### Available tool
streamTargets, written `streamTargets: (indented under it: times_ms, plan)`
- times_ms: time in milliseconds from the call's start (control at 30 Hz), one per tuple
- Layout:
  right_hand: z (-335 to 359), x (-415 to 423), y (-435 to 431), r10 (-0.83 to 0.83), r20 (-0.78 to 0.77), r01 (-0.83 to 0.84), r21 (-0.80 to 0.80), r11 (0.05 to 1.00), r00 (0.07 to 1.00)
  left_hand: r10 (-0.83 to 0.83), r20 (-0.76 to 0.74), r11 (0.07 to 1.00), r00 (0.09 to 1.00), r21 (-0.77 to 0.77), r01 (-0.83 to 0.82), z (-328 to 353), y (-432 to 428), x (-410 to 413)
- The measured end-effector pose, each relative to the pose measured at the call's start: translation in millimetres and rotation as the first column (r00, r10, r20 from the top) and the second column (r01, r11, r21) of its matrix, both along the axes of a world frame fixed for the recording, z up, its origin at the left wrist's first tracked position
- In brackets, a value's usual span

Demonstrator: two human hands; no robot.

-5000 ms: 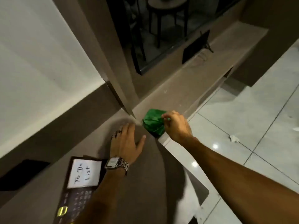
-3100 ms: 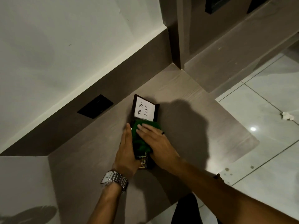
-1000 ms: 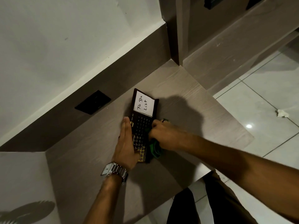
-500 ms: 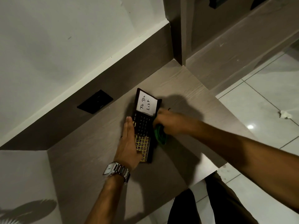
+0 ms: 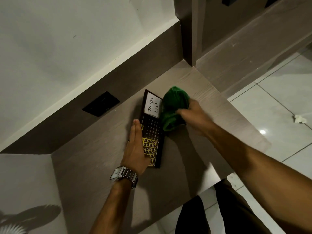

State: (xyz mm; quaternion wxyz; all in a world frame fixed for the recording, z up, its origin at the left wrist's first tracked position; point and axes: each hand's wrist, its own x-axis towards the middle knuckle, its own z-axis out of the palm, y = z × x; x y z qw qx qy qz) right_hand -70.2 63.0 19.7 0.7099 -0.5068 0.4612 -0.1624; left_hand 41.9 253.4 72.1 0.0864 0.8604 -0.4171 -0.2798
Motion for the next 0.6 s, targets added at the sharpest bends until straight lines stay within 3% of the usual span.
streamTargets:
  times_ms: [67,100,167,200,267,333,367,433,500,533,600]
  plan:
    - [-11.6,2.8,14.6,0.047,-0.229,-0.087,-0.169,0.982,0.972,0.002,-0.002,1.0,1.0,-0.002,-0.002,1.0,-1.0,-0.5]
    - [-16.4,3.3,23.9,0.125,-0.306,-0.184,-0.174,0.967,0.944,0.004,-0.001,1.0,1.0,-0.007,-0.004,1.6,-1.6,-0.8]
    - [-23.4,2.1,34.4,0.288,-0.305,-0.325,-0.078,0.943,0.908,0.005,0.002,1.0,1.0,-0.007,-0.005,2.7,-2.0,-1.3]
    - [-24.0,2.0,30.9,0.27,-0.263,-0.289,-0.034,0.957,0.926,0.002,0.004,1.0,1.0,-0.005,-0.002,2.7,-1.9,-1.5]
    - [-22.8,2.1,14.9,0.03,-0.175,-0.03,0.005,1.0,0.984,-0.006,0.004,1.0,1.0,-0.004,0.006,2.2,-1.1,-1.2]
    - [-24.4,4.0,6.8,-0.154,-0.111,0.159,0.034,0.987,0.982,-0.01,0.008,1.0,1.0,-0.001,0.01,1.3,-0.8,-0.1]
    - [-25.0,4.7,10.1,-0.131,-0.15,0.129,-0.02,0.991,0.98,-0.01,0.009,1.0,1.0,0.0,0.01,0.8,-1.1,0.5]
    - [-30.5,2.2,30.2,0.081,-0.32,-0.14,-0.166,0.976,0.944,-0.006,0.005,1.0,1.0,0.005,0.006,0.0,-1.3,0.7]
    - [-33.4,-5.8,46.1,0.291,-0.391,-0.376,-0.16,0.912,0.873,0.0,0.0,1.0,1.0,0.008,0.0,1.0,-1.3,0.1]
    - [-33.3,-8.9,44.3,0.317,-0.376,-0.394,-0.146,0.907,0.871,0.004,-0.002,1.0,1.0,0.007,-0.004,1.3,-1.2,-0.1]
    - [-30.3,-4.9,23.4,0.137,-0.351,-0.223,-0.217,0.95,0.926,0.004,-0.003,1.0,1.0,0.006,-0.004,1.5,-1.2,-0.4]
